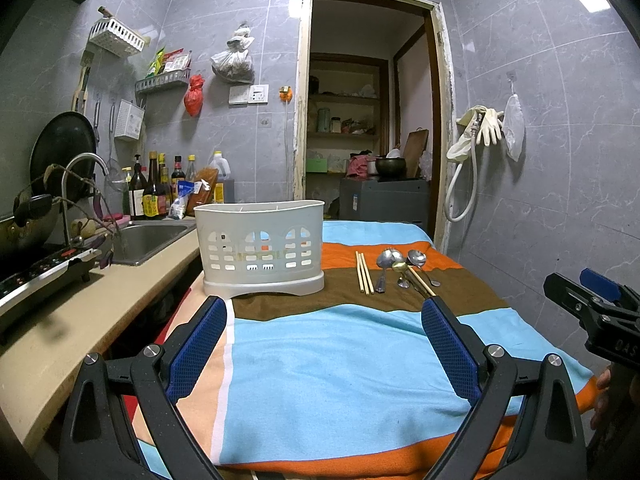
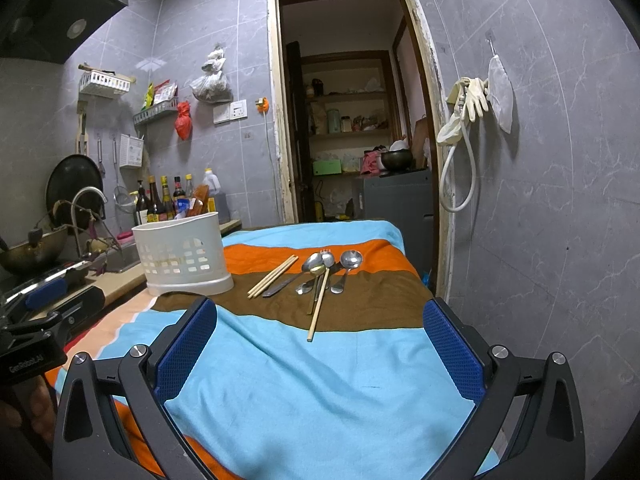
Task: Organize utensils
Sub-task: 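Move the left tool toward the utensils and lower it over a chopstick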
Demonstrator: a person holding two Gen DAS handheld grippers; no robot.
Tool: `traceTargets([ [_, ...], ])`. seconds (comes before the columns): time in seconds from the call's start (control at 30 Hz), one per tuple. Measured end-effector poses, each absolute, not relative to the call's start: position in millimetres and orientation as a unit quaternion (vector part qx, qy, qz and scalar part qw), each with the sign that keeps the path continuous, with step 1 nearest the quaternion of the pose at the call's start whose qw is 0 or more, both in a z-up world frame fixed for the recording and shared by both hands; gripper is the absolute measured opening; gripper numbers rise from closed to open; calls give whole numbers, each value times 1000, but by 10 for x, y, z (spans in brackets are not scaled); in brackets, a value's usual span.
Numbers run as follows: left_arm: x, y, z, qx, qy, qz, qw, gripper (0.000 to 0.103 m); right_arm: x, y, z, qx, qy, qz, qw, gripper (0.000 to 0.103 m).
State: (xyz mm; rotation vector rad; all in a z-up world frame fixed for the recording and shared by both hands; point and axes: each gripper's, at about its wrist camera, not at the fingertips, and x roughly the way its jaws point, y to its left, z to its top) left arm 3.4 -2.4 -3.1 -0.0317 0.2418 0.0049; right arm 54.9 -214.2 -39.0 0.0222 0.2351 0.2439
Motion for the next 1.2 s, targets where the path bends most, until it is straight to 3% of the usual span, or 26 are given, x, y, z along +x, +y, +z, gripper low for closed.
traceTargets([
  [0.4, 342, -39, 156, 15, 82, 14, 996, 96, 619, -2159, -238, -2, 98, 120, 988, 103],
  [1.03, 2041, -463, 646, 42, 123, -77, 988, 95, 2276, -2545, 265, -43, 115, 105, 987, 103],
  [1.1, 2255, -518, 615, 43, 141, -80, 986, 92, 2537, -2527, 250, -47, 133, 105, 984, 103],
  [1.2, 2560, -578, 510, 44, 175, -76, 981, 77, 2852, -2517, 148, -37, 167, 114, 979, 103],
])
